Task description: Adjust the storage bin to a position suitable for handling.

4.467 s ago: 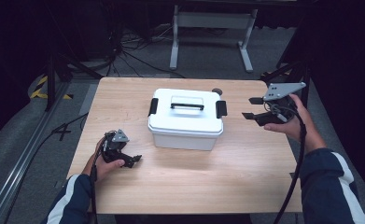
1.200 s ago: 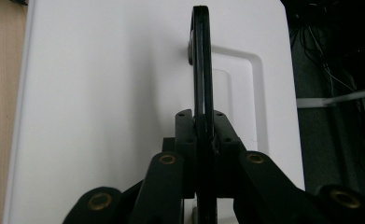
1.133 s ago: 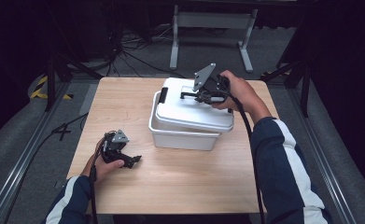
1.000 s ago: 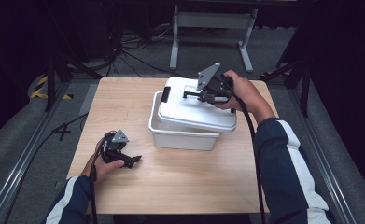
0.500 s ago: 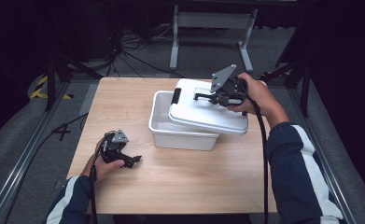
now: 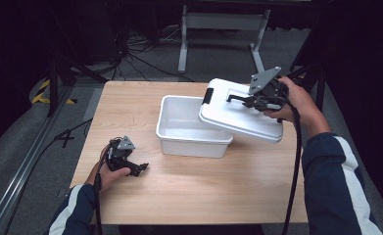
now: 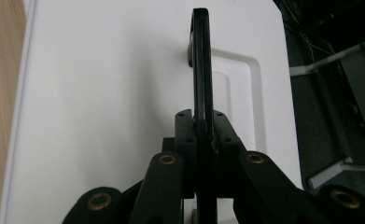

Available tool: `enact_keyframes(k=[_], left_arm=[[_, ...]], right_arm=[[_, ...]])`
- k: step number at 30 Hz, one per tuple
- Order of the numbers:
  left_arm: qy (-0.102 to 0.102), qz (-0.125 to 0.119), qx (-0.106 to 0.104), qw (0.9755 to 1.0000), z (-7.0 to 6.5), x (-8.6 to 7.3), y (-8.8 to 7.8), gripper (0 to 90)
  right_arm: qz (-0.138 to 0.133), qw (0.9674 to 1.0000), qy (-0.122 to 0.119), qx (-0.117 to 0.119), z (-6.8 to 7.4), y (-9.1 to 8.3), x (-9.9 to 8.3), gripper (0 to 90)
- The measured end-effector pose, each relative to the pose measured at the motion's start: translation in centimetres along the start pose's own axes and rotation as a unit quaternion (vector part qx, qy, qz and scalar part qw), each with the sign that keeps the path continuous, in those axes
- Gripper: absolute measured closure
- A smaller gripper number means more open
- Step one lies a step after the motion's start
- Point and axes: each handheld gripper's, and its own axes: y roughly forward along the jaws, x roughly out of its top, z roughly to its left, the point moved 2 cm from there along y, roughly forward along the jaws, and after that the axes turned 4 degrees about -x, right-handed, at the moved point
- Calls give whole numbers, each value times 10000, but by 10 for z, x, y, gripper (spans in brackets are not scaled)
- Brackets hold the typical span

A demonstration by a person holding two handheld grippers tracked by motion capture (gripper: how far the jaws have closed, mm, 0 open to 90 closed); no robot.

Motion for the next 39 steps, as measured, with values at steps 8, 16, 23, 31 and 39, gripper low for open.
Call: enact_keyframes(k=[8,16,23,31,39], left_arm=[[29,13,15,10000,0,0,0,1],[9,10,17,10000,0,0,0,1],[9,10,17,10000,0,0,0,1],[12,14,16,10000,0,0,0,1],[13,7,2,10000,0,0,0,1]], right_arm=[[49,9991,374,-177,-9,-19,-41,845],[186,9970,683,-307,-13,-27,-73,845],[246,9940,977,-418,-14,-31,-102,845],[412,9923,1118,-338,-8,-16,-123,844],[575,9903,1257,-142,5,19,-142,845]])
